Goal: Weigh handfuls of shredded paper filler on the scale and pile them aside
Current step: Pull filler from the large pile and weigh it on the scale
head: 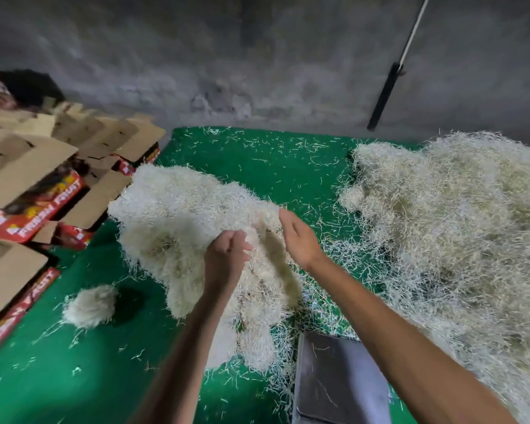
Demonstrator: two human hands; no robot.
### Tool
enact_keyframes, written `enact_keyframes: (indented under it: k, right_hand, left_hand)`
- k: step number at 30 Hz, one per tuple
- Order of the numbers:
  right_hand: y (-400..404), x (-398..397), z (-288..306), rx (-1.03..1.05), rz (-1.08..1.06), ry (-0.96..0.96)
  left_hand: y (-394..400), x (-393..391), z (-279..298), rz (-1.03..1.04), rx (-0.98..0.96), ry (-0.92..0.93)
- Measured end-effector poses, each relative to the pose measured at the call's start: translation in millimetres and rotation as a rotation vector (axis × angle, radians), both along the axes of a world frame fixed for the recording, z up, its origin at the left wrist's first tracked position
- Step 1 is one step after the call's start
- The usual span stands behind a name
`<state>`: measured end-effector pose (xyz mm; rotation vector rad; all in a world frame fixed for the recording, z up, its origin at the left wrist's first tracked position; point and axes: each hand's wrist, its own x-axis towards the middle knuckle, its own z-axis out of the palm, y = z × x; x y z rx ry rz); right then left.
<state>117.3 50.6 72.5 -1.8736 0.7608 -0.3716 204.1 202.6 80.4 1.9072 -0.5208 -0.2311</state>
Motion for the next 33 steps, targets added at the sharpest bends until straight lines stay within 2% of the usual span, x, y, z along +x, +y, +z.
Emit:
enact_keyframes:
  k: [2, 7, 11, 17, 20, 24, 26, 28, 30, 31, 32, 33]
  right_hand:
    - [-12, -27, -20, 0.028, -0.051, 0.034]
    - [-54, -107, -64, 0.001, -0.176, 0.17]
    - [-101, -176, -98, 0.006, -0.268, 0.316]
    - [-175, -236, -157, -0.256, -0.261, 0.592]
    - [-197, -241, -184, -0.262, -0.308, 0.542]
    - [-180, -239, -210, -0.288, -0.388, 0.474]
    - [-160, -233, -207, -0.095, -0.538, 0.341]
    - [-147, -232, -193, 0.176, -0.626, 0.144]
    - [-137, -242, -175, 0.279, -0.563, -0.025]
    - [-131, -255, -164, 0.184, -0.496, -0.068]
    - [-126, -267, -160, -0.001, -0.437, -0.019]
    - [-122, -279, -161, -0.224, -0.406, 0.138]
  left_hand:
    - [-20, -16, -6, -0.116, 0.047, 0.042]
    - [-87, -70, -31, -0.31, 0.014, 0.209]
    - [-146, -109, -69, -0.514, 0.184, 0.223]
    - [-224, -151, -121, -0.69, 0.403, 0.297]
    - [-244, -182, -147, -0.669, 0.473, 0.526]
    - [-258, -219, -161, -0.537, 0.38, 0.907]
    - [-267, -231, -158, -0.529, 0.35, 1.092]
    - [-271, -233, -158, -0.498, 0.34, 1.188]
    - [-270, -224, -152, -0.416, 0.387, 1.152]
    - [-268, -218, -150, -0.392, 0.436, 1.044]
    - [-265, -209, -146, -0.445, 0.524, 0.847]
    - [-264, -199, -140, -0.502, 0.614, 0.58]
